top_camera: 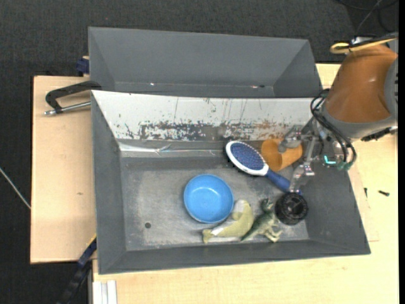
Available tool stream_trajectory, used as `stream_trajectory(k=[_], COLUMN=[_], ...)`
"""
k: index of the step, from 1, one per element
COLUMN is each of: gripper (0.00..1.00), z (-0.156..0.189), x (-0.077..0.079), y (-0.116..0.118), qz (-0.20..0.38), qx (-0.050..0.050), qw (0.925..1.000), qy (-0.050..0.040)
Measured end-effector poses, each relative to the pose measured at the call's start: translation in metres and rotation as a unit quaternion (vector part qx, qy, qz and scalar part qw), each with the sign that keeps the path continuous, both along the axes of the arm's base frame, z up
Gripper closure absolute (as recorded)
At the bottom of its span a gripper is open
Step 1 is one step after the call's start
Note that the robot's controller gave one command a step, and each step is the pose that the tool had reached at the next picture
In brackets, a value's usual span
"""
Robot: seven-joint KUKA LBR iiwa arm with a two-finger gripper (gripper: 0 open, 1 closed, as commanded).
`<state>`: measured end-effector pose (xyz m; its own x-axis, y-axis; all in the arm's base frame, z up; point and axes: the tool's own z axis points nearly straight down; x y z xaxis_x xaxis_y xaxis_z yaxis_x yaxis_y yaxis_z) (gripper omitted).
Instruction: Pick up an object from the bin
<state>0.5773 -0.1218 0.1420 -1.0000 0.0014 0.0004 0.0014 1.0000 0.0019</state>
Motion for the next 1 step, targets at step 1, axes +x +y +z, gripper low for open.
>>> stream_trajectory(k=[1], gripper=[0.0], z=[-0.029], x=[0.0084], y=[0.0319], qz=[-0.009], qx=[-0.002], qw=[0.9999], qy=[-0.005])
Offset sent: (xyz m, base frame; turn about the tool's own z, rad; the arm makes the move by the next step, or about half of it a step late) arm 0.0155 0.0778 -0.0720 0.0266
